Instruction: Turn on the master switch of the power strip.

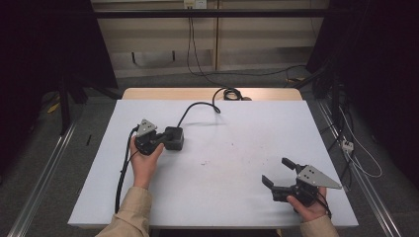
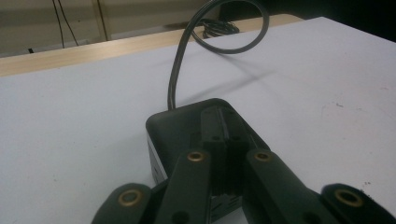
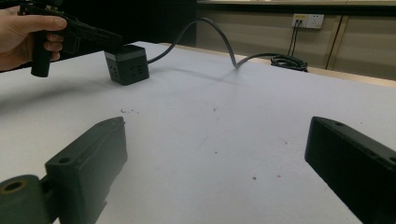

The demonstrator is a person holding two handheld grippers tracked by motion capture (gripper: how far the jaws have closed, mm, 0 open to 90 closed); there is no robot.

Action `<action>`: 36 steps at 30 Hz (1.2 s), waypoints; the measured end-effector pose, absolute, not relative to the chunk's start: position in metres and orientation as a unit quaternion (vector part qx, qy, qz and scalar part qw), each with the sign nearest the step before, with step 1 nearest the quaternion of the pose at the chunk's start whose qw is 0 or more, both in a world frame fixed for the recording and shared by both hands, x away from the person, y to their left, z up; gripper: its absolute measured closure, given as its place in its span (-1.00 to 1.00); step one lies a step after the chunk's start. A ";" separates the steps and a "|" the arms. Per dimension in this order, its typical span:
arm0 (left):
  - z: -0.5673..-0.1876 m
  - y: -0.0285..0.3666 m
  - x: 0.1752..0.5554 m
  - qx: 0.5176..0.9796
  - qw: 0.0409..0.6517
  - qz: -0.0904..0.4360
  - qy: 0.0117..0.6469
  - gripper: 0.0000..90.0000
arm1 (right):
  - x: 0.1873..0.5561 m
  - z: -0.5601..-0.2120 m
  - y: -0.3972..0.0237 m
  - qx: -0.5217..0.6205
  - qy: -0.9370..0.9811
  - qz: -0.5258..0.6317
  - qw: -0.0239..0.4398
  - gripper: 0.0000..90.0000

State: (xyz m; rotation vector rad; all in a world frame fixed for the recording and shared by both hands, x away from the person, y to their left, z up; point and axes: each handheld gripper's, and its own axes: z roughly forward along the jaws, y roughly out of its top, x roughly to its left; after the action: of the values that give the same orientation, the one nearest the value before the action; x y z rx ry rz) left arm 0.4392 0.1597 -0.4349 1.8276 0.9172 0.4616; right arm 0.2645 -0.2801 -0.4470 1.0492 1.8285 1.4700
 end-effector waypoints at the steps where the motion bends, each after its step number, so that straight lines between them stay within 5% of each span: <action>1: -0.435 0.159 0.439 0.753 0.501 0.190 0.381 1.00 | 0.265 -0.447 -0.280 0.392 0.683 0.548 0.282 -0.88; 36: -0.436 0.159 0.439 0.755 0.498 0.191 0.382 1.00 | 0.264 -0.447 -0.280 0.391 0.682 0.549 0.284 -0.88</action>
State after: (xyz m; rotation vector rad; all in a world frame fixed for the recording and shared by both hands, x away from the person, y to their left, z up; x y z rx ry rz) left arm 0.4387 0.1588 -0.4358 1.8272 0.9254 0.4633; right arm 0.2637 -0.2803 -0.4469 1.0470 1.8240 1.4700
